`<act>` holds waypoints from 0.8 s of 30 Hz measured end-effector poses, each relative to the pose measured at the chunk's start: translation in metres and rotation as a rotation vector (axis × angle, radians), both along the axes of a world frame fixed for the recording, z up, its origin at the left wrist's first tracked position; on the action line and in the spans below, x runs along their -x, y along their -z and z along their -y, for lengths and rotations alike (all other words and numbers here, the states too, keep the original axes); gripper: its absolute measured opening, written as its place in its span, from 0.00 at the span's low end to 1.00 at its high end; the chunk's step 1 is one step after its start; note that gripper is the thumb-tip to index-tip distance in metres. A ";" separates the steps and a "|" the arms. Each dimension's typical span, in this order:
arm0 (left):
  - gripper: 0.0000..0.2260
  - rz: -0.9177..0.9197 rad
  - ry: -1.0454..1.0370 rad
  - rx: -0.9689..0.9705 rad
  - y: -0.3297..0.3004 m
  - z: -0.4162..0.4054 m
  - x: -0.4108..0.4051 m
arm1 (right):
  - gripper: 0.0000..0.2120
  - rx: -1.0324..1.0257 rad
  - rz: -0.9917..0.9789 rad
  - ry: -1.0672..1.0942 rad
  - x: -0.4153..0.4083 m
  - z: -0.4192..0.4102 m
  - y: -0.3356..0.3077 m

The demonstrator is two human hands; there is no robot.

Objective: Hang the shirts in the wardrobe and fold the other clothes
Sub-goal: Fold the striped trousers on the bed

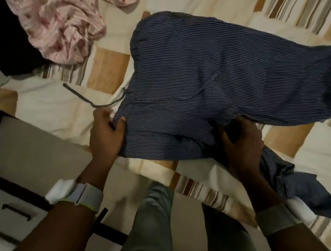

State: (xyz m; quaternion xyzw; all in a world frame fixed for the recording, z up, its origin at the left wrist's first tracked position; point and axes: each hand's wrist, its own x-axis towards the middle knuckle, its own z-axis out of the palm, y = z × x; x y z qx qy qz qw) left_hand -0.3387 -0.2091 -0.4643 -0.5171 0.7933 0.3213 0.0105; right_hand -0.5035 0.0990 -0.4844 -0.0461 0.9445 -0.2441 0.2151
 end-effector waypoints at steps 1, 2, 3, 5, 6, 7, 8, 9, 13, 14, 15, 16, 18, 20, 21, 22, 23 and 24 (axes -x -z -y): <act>0.18 -0.038 0.039 0.080 -0.005 -0.007 0.004 | 0.22 0.015 0.015 -0.007 0.000 -0.001 -0.002; 0.19 -0.084 0.106 0.169 -0.010 -0.016 0.010 | 0.22 0.044 0.027 -0.025 0.000 -0.004 -0.005; 0.18 -0.141 0.199 0.228 -0.017 -0.026 0.016 | 0.22 0.075 0.038 -0.049 0.000 -0.006 -0.009; 0.15 -0.266 0.418 0.181 -0.024 -0.057 0.035 | 0.19 0.169 0.078 -0.067 0.000 -0.019 -0.019; 0.13 -0.304 0.531 0.118 -0.026 -0.079 0.044 | 0.18 0.220 0.120 -0.030 -0.001 -0.032 -0.025; 0.11 -0.324 0.633 0.072 -0.025 -0.097 0.054 | 0.17 0.256 0.147 0.021 -0.001 -0.041 -0.032; 0.11 -0.321 0.729 0.032 -0.022 -0.115 0.061 | 0.16 0.266 0.143 0.072 -0.002 -0.053 -0.037; 0.11 -0.307 0.816 0.002 -0.018 -0.131 0.068 | 0.16 0.242 0.123 0.103 -0.004 -0.067 -0.042; 0.14 -0.238 1.106 -0.032 0.006 -0.185 0.082 | 0.19 0.092 0.096 0.098 -0.017 -0.147 -0.051; 0.16 -0.207 1.154 -0.012 0.012 -0.194 0.084 | 0.21 0.065 0.102 0.068 -0.022 -0.170 -0.054; 0.20 -0.169 1.187 0.016 0.016 -0.197 0.085 | 0.25 0.022 0.116 0.014 -0.026 -0.188 -0.055; 0.23 -0.125 1.204 0.037 0.018 -0.196 0.085 | 0.29 -0.045 0.118 -0.058 -0.031 -0.203 -0.052; 0.28 -0.066 1.212 0.075 0.019 -0.196 0.087 | 0.33 -0.221 0.126 -0.159 -0.038 -0.227 -0.050; 0.32 0.002 1.202 0.107 0.014 -0.193 0.090 | 0.26 -0.260 0.163 -0.135 -0.041 -0.240 -0.051; 0.34 0.026 1.186 0.095 0.009 -0.194 0.093 | 0.21 -0.207 0.256 -0.052 -0.038 -0.244 -0.056; 0.35 0.034 1.152 0.055 0.003 -0.196 0.097 | 0.16 -0.119 0.369 0.043 -0.036 -0.248 -0.063; 0.36 0.022 1.091 -0.012 -0.003 -0.197 0.102 | 0.12 -0.012 0.484 0.127 -0.034 -0.256 -0.067; 0.37 0.013 1.048 -0.068 -0.009 -0.203 0.110 | 0.10 0.099 0.544 0.222 -0.034 -0.268 -0.077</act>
